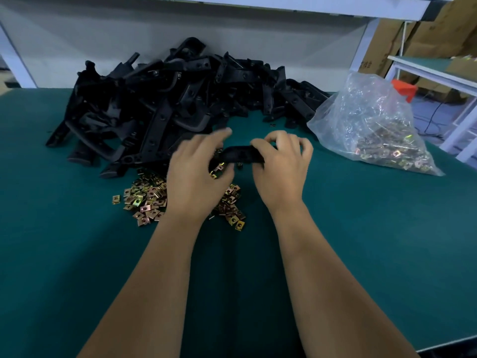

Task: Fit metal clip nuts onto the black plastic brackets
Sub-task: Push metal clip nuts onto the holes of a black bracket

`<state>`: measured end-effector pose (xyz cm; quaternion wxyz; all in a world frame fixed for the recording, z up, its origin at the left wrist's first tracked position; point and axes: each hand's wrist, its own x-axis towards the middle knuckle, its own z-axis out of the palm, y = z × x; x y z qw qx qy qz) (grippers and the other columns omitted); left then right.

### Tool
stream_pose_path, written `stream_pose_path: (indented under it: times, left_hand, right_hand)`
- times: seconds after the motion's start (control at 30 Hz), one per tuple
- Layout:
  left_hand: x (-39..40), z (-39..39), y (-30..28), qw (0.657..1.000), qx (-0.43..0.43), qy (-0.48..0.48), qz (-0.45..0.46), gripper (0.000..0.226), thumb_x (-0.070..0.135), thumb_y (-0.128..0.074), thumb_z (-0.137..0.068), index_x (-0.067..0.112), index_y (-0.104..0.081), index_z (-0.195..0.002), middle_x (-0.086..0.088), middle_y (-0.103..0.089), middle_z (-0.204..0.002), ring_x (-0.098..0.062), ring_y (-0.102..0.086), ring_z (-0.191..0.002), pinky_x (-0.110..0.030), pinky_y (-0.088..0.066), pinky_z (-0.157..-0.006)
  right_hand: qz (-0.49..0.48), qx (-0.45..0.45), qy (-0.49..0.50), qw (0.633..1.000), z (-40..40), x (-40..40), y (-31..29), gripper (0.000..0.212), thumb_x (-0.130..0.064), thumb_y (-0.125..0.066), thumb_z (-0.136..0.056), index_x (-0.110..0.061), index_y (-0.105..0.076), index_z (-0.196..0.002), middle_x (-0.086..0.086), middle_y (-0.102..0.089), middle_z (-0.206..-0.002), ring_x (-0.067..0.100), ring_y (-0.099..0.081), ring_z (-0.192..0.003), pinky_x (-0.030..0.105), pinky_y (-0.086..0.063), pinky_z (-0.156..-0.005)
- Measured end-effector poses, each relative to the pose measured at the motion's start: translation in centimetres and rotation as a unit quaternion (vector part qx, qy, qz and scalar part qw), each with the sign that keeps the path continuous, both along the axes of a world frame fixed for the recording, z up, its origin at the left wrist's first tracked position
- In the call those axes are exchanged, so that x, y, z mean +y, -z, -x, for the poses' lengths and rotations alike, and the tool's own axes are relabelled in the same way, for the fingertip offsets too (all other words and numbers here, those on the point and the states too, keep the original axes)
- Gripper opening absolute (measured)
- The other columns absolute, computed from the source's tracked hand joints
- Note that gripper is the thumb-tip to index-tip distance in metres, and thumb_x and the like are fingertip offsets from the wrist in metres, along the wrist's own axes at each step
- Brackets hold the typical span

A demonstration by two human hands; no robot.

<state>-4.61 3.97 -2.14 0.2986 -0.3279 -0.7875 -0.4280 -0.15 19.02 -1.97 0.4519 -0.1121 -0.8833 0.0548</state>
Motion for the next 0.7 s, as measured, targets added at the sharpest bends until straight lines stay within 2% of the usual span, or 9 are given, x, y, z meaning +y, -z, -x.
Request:
stream_pose_path:
  times: [0.1,0.17,0.23,0.3,0.37,0.4,0.47,0.63,0.7]
  left_hand:
    - [0.4,-0.1,0.3,0.998,-0.053,0.005,0.023,0.034,0.009,-0.066,-0.089,0.013,-0.068,-0.122,-0.003,-0.064,-0.111,-0.023,-0.061,-0.102,-0.041,-0.052,-0.088]
    - [0.3,0.2,0.2,0.993,-0.112,-0.016,-0.032,0.022,0.017,-0.061,-0.096,0.016,-0.068,-0.117,0.003,-0.064,-0.104,-0.011,-0.059,-0.096,-0.026,-0.049,-0.084]
    - [-0.1,0.6,-0.2,0.969,-0.199,-0.029,-0.144,0.01,0.025,-0.058,-0.098,0.027,-0.066,-0.102,0.013,-0.063,-0.089,0.005,-0.055,-0.08,-0.011,-0.042,-0.071]
    - [-0.5,0.9,-0.6,0.911,-0.297,-0.003,-0.287,0.015,0.026,-0.059,-0.098,0.031,-0.066,-0.084,0.016,-0.064,-0.079,0.008,-0.055,-0.071,-0.008,-0.044,-0.066]
    - [-1.0,1.1,-1.1,0.816,-0.397,0.055,-0.417,0.023,0.024,-0.06,-0.098,0.031,-0.067,-0.078,0.014,-0.07,-0.081,-0.001,-0.063,-0.077,-0.019,-0.051,-0.065]
    - [-1.1,1.2,-1.3,0.774,-0.431,0.081,-0.458,0.022,0.024,-0.058,-0.099,0.031,-0.067,-0.08,0.013,-0.072,-0.082,-0.004,-0.066,-0.077,-0.022,-0.052,-0.062]
    - [-1.3,1.3,-1.3,0.725,-0.462,0.108,-0.5,0.018,0.025,-0.056,-0.101,0.03,-0.064,-0.085,0.015,-0.073,-0.082,-0.002,-0.066,-0.074,-0.021,-0.05,-0.06]
    - [-1.0,1.4,-1.1,0.7,-0.488,0.109,-0.51,0.016,0.023,-0.053,-0.102,0.025,-0.061,-0.088,0.011,-0.07,-0.084,-0.008,-0.062,-0.078,-0.02,-0.05,-0.059]
    - [-0.9,1.5,-1.0,0.681,-0.502,0.106,-0.522,0.016,0.017,-0.053,-0.102,0.022,-0.058,-0.086,0.005,-0.065,-0.089,-0.011,-0.057,-0.072,-0.019,-0.047,-0.054]
  right_hand:
    - [0.004,0.089,0.004,0.996,0.2,-1.1,-0.6,0.064,-0.005,-0.075,-0.074,-0.022,-0.06,-0.134,0.014,-0.055,-0.132,0.024,-0.047,-0.121,0.047,-0.028,-0.107]
    - [0.107,0.125,0.027,0.986,0.4,-1.4,-0.9,0.08,-0.012,-0.078,-0.075,-0.02,-0.043,-0.147,0.017,-0.041,-0.143,0.024,-0.038,-0.129,0.047,-0.024,-0.111]
    - [0.234,0.125,0.053,0.963,0.3,-0.6,-0.9,0.069,-0.014,-0.073,-0.081,-0.017,-0.044,-0.144,0.012,-0.041,-0.14,0.024,-0.041,-0.127,0.042,-0.024,-0.11]
    - [0.328,0.07,0.087,0.938,0.0,1.1,-0.5,0.034,-0.015,-0.059,-0.091,-0.014,-0.06,-0.125,0.008,-0.052,-0.127,0.027,-0.05,-0.118,0.038,-0.031,-0.104]
    - [0.385,-0.036,0.116,0.915,-0.2,2.3,-0.2,0.021,-0.019,-0.046,-0.095,-0.012,-0.066,-0.099,0.009,-0.061,-0.113,0.031,-0.053,-0.104,0.039,-0.039,-0.097]
    - [0.384,-0.096,0.123,0.91,-0.2,2.5,-0.1,0.022,-0.02,-0.044,-0.093,-0.012,-0.064,-0.091,0.009,-0.064,-0.108,0.032,-0.053,-0.099,0.039,-0.04,-0.092]
    - [0.343,-0.185,0.121,0.913,-0.1,2.4,0.1,0.024,-0.025,-0.046,-0.09,-0.013,-0.067,-0.091,0.006,-0.064,-0.101,0.03,-0.048,-0.095,0.037,-0.036,-0.085]
    - [0.193,-0.21,0.046,0.957,0.2,1.2,0.3,0.036,-0.025,-0.054,-0.092,-0.022,-0.06,-0.127,0.005,-0.058,-0.12,0.029,-0.046,-0.115,0.038,-0.032,-0.094]
    - [0.151,-0.198,0.001,0.968,0.4,0.7,0.2,0.039,-0.022,-0.053,-0.094,-0.025,-0.057,-0.132,0.004,-0.057,-0.124,0.027,-0.044,-0.118,0.037,-0.03,-0.097]
